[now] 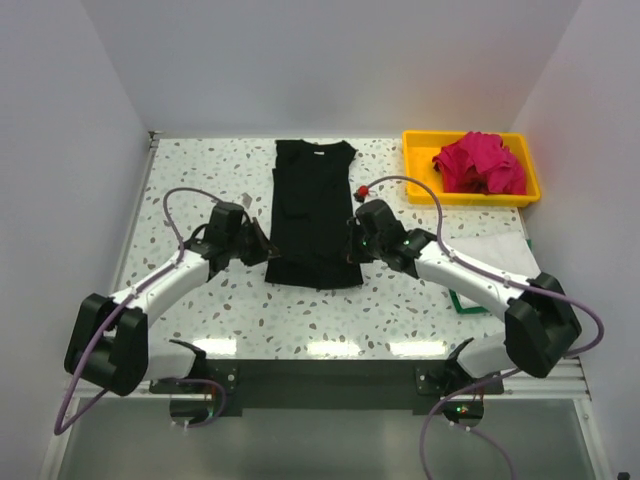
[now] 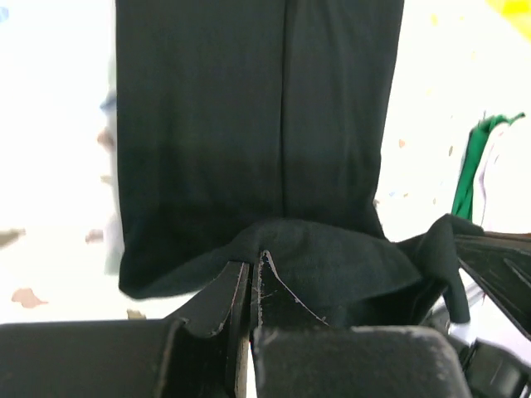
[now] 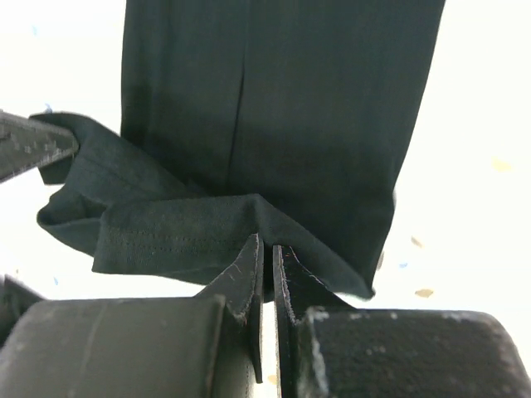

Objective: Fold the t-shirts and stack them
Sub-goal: Fold the tshirt

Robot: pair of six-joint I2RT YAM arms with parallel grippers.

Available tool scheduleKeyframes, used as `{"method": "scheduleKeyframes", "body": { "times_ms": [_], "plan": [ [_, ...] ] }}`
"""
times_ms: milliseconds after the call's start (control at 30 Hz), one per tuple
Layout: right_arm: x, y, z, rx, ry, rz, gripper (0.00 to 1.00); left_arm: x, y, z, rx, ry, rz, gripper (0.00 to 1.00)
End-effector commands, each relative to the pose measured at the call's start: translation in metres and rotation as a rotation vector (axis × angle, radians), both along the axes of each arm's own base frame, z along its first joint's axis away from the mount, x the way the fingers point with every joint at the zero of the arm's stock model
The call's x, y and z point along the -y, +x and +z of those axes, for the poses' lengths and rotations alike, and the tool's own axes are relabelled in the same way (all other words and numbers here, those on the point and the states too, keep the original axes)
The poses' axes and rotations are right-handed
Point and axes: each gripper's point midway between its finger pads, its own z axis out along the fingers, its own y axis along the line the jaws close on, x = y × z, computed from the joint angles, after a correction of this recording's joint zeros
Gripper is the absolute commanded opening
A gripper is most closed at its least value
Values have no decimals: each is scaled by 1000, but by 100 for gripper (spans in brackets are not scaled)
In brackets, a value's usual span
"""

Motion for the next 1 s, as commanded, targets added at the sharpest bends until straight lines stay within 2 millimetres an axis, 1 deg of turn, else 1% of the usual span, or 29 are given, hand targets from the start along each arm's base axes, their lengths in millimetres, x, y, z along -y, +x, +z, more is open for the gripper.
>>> {"method": "scheduleKeyframes", "body": {
  "times_ms": [0,33,67,100,133,167,200,233,300,333,367,400,433,467,500,567,600,633,667,733,800,833,867,900,933,967],
  "plan": [
    [-6,42,24,118,10,4,0,3,48,41,178,-6,16,0],
    [-6,48,24,122,6,1,0,3,54,37,170,6,22,0],
    [-9,55,23,120,5,9,0,3,62,44,189,9,28,0],
    [-10,60,24,126,1,7,0,3,67,46,197,11,34,0],
    [-8,70,31,145,3,-5,0,3,72,41,191,22,31,0],
    [-8,75,27,143,-7,-8,0,3,77,45,192,27,40,0],
    [-7,80,27,148,-14,-17,0,2,82,44,194,35,53,0],
    [-5,87,29,157,-16,-26,0,2,86,39,184,39,56,0],
    [-5,95,23,150,-23,-27,0,1,96,40,191,39,72,0],
    [-5,101,24,156,-17,-26,0,-2,100,33,176,52,82,0],
    [-6,106,26,163,-14,-25,0,-2,107,37,186,58,90,0],
    [-7,111,21,155,-19,-25,0,-5,112,37,184,63,100,0],
    [-6,119,24,169,-16,-29,0,-8,117,30,175,78,109,0],
    [-6,122,22,168,-18,-31,0,-8,123,33,188,79,115,0],
    [-7,128,16,163,-22,-34,0,-9,127,32,186,85,115,0],
    [-7,138,15,161,-10,-42,0,-9,138,26,180,98,105,0],
    [-7,142,7,147,-14,-41,0,-11,139,21,153,117,104,0],
    [-9,147,8,155,-10,-40,0,-12,143,11,134,137,100,0],
    [-8,150,5,152,-17,-41,0,-13,148,13,136,141,106,0],
    [-6,158,-2,144,-28,-54,0,-13,152,3,123,151,103,0],
    [-6,163,-7,141,-29,-65,0,-15,157,-2,114,151,109,0],
    [-5,166,-10,140,-34,-62,0,-12,158,-7,102,146,92,0],
    [-5,169,-11,144,-36,-62,0,-12,160,-8,100,141,92,0],
    [-4,174,-10,161,-29,-63,0,-14,162,-13,91,150,97,0],
    [-5,177,-10,171,-27,-58,0,-14,166,-12,96,154,107,0],
    [-6,180,-15,167,-29,-55,0,-17,168,-14,92,160,118,0]
  ]
}}
